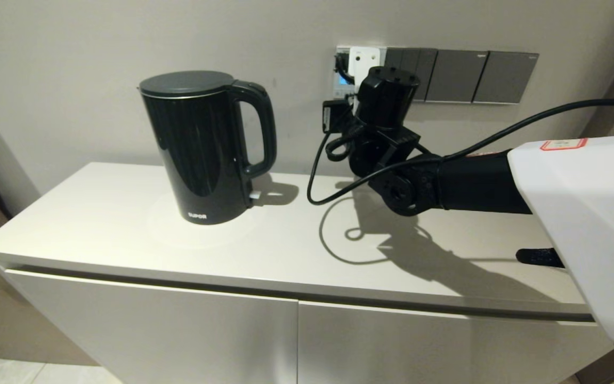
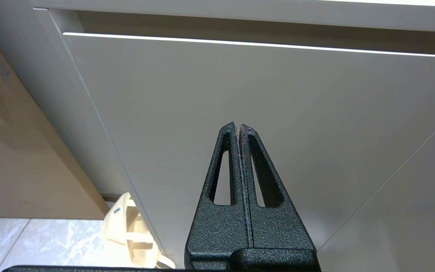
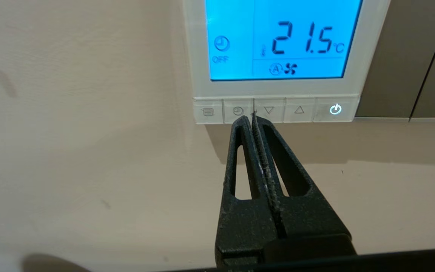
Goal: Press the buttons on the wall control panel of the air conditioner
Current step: Press the temperature increase button
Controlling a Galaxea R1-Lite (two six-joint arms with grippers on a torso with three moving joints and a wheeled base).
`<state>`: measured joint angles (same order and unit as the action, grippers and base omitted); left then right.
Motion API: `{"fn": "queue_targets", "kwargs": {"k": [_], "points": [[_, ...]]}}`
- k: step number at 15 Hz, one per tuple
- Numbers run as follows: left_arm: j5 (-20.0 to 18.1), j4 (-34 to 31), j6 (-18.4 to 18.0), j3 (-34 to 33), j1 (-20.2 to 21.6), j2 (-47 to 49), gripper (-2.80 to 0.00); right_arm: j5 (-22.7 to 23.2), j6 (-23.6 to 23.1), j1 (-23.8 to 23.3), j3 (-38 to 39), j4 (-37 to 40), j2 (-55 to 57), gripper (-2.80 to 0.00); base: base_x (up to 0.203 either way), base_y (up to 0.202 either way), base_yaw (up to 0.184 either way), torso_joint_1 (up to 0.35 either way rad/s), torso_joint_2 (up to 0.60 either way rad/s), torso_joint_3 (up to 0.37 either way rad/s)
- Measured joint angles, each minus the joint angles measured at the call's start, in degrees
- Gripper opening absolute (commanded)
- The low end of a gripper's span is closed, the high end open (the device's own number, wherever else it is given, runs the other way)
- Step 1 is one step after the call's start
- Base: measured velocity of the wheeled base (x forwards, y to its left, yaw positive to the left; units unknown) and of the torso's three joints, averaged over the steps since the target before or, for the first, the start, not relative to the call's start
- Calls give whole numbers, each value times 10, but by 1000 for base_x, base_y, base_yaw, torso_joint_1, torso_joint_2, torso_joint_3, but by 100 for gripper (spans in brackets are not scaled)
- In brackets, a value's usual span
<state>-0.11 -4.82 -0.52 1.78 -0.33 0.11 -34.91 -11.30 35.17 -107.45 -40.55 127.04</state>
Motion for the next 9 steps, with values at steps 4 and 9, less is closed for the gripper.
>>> {"fn": "queue_targets", "kwargs": {"k": [4, 9], "points": [[0, 0, 0, 0, 0, 0, -280, 1, 0, -4, -1, 0, 3, -280, 0, 0, 0, 0, 0, 0], [0, 0, 0, 0, 0, 0, -280, 1, 0, -5, -11, 3, 9, -280, 0, 0, 0, 0, 0, 0]]}}
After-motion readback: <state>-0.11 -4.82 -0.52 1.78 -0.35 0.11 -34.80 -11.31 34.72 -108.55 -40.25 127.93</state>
